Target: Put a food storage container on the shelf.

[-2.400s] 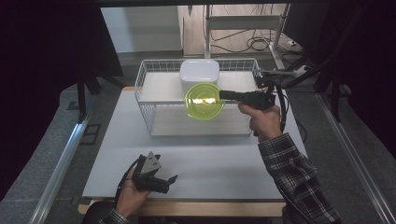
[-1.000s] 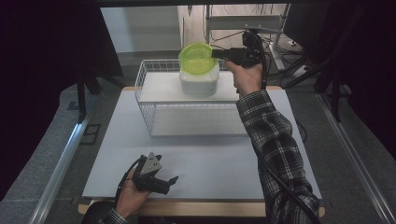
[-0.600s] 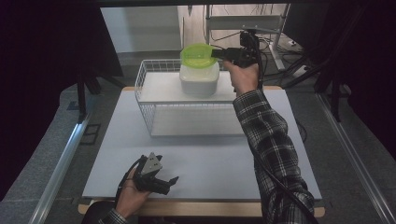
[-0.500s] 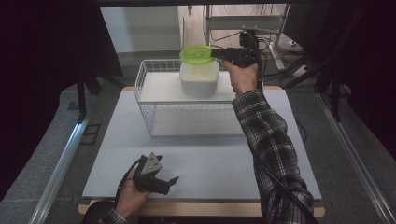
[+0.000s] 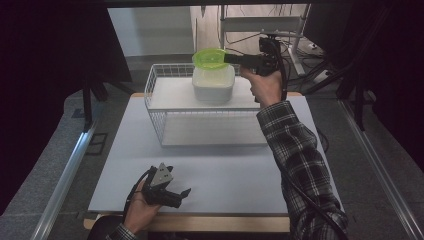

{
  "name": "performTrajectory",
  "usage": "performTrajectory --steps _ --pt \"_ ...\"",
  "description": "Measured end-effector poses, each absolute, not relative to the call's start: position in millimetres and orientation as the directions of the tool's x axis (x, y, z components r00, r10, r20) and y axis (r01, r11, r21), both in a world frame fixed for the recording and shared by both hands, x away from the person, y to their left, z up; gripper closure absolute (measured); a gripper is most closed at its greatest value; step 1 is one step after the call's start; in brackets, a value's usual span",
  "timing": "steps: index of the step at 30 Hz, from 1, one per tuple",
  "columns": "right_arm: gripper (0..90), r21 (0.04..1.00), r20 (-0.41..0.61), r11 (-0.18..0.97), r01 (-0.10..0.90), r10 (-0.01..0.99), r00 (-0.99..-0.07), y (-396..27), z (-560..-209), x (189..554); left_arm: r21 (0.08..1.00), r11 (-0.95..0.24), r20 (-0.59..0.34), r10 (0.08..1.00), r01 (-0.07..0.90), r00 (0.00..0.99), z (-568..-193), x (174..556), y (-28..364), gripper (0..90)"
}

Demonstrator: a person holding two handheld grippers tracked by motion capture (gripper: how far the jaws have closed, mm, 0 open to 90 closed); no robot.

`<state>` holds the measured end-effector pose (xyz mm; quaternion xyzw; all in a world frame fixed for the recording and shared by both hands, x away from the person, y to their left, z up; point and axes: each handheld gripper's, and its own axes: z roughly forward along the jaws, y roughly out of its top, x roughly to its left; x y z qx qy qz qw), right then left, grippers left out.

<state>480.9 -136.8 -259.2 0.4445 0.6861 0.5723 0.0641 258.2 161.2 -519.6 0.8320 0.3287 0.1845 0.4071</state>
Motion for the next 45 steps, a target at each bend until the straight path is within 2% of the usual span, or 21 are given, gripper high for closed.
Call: performTrajectory --steps 6,18,25,45 --pt "18.4 0.872 0.34 0.036 0.489 0.674 -0.656 -138.8 -268.3 461.3 0.802 -0.436 0.015 0.7 0.409 0.714 -518.5 258.4 162.4 3.3" --pt "9.7 0.911 0.186 0.168 0.378 0.65 -0.737 -137.0 -289.0 420.5 0.81 -0.405 -0.026 0.698 0.424 0.716 -516.2 258.3 165.9 3.7" --pt "7.1 0.911 0.142 0.215 0.353 0.639 -0.756 -142.2 -307.7 400.2 0.809 -0.404 -0.032 0.695 0.427 0.718 -516.2 258.1 165.2 4.0" --pt "4.8 0.906 0.082 0.273 0.322 0.634 -0.769 -155.4 -333.8 378.5 0.796 -0.423 -0.014 0.702 0.433 0.712 -519.0 258.7 163.3 2.0"
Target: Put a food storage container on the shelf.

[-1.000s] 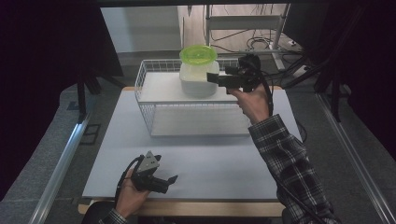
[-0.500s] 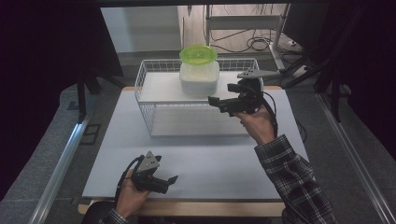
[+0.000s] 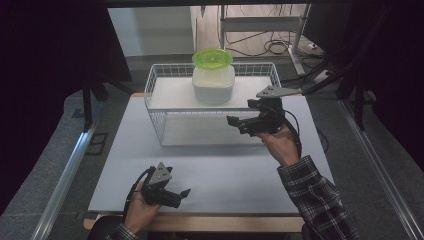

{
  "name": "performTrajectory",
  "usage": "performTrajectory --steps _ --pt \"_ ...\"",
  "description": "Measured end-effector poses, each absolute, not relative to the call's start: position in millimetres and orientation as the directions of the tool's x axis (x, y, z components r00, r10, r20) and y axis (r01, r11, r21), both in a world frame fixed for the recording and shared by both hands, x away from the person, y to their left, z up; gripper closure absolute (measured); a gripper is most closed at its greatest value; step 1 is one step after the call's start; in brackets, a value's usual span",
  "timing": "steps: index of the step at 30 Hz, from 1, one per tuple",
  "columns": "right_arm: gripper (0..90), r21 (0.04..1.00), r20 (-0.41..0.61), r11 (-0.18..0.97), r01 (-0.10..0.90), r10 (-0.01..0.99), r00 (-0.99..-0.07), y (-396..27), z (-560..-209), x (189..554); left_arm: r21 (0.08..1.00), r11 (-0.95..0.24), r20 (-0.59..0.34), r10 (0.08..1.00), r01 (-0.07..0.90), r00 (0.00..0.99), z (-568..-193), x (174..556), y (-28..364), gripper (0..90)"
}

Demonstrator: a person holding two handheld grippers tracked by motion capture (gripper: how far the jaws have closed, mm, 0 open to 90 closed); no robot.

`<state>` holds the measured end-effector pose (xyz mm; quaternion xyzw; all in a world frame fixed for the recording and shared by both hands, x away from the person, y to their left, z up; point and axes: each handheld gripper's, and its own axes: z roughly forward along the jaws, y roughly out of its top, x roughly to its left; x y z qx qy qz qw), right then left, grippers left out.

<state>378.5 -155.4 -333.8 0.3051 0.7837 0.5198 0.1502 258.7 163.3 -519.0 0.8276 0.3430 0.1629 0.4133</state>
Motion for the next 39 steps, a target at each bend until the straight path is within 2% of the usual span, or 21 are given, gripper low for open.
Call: performTrajectory --steps 12,39 --pt "3.1 0.893 0.037 0.33 0.307 0.625 -0.779 -159.1 -358.5 362.6 0.803 -0.428 0.009 0.704 0.415 0.71 -519.7 257.7 163.0 1.9" --pt "1.4 0.889 0.023 0.323 0.324 0.676 -0.737 -180.3 -412.5 338.6 0.814 -0.418 0.009 0.703 0.404 0.711 -520.7 257.0 163.4 1.9"
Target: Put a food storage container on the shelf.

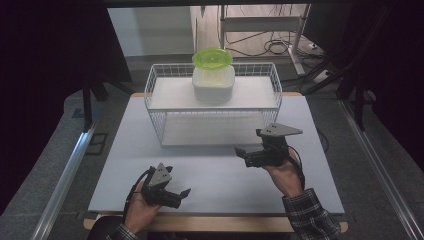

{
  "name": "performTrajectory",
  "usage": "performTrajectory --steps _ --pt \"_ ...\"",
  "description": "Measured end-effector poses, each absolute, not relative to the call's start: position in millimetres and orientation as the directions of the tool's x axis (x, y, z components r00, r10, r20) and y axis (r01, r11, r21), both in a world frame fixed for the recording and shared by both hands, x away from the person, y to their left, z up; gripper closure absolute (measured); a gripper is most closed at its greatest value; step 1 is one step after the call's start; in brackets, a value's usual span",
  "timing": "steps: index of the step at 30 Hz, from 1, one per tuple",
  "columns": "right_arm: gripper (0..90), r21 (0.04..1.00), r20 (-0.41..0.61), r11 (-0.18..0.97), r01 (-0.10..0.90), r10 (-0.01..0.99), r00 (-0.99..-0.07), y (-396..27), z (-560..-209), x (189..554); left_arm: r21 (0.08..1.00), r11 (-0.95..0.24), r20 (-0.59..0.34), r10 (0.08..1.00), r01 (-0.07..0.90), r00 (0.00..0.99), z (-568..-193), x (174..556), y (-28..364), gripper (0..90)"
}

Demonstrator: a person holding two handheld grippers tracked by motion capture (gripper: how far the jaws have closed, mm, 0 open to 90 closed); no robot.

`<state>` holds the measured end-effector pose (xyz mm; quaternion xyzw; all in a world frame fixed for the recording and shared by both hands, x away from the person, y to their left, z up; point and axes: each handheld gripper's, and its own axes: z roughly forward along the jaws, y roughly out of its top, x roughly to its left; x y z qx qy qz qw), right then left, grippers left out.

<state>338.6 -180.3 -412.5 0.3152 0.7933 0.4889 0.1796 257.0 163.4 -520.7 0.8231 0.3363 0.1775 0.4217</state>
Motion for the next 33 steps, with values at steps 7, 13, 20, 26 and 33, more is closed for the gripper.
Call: performTrajectory --steps 7,13,20,26,33 --pt "0.0 0.885 0.016 0.333 0.325 0.677 -0.736 -184.1 -425.4 330.2 0.816 -0.416 0.009 0.705 0.403 0.709 -521.1 257.2 163.7 1.8" --pt "0.0 0.875 -0.002 0.361 0.322 0.669 -0.743 -188.0 -436.1 322.3 0.814 -0.42 0.013 0.704 0.401 0.71 -521.5 257.5 163.8 1.7" --pt "0.0 0.857 0.013 0.375 0.353 0.669 -0.743 -197.3 -455.0 318.9 0.809 -0.426 0.015 0.703 0.404 0.711 -522.1 257.9 163.7 1.7" --pt "0.0 0.838 0.028 0.38 0.39 0.685 -0.728 -207.4 -470.1 314.9 0.807 -0.427 0.014 0.704 0.408 0.71 -523.0 258.2 163.2 1.7" --pt "0.0 0.822 0.036 0.384 0.421 0.703 -0.71 -216.4 -482.3 309.7 0.804 -0.434 0.019 0.702 0.407 0.712 -523.5 258.7 163.2 1.6"
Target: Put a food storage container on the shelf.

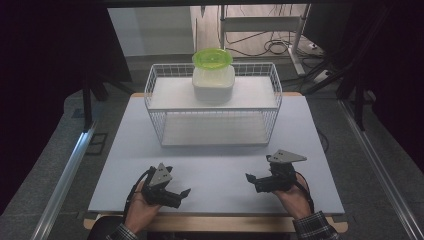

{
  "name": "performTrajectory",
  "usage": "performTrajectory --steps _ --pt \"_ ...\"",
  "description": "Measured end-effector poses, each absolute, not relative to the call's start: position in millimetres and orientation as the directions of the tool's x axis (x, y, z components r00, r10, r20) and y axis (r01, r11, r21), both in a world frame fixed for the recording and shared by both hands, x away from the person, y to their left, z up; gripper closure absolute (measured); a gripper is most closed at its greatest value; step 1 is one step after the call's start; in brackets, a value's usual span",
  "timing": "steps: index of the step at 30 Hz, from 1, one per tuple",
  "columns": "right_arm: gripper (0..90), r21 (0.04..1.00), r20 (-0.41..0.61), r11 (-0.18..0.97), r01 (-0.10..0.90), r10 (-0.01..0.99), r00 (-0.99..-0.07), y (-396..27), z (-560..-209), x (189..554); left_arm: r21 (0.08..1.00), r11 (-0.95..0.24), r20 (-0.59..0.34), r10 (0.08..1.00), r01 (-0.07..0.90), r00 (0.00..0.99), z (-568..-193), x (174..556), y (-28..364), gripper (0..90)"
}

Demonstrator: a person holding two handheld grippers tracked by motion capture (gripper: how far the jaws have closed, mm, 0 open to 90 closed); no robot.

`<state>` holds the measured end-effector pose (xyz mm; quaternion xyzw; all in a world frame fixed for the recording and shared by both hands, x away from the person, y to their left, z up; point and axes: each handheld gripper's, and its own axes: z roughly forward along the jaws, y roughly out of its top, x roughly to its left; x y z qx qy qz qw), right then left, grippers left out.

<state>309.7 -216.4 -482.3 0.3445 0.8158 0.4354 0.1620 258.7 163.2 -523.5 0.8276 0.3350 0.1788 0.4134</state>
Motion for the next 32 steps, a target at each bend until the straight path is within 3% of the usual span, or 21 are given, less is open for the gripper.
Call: performTrajectory --steps 32 --pt "0.0 0.718 0.011 0.494 0.49 0.696 -0.718 -216.9 -514.8 297.6 0.787 -0.454 0.021 0.697 0.418 0.717 -526.6 259.8 160.1 1.6"
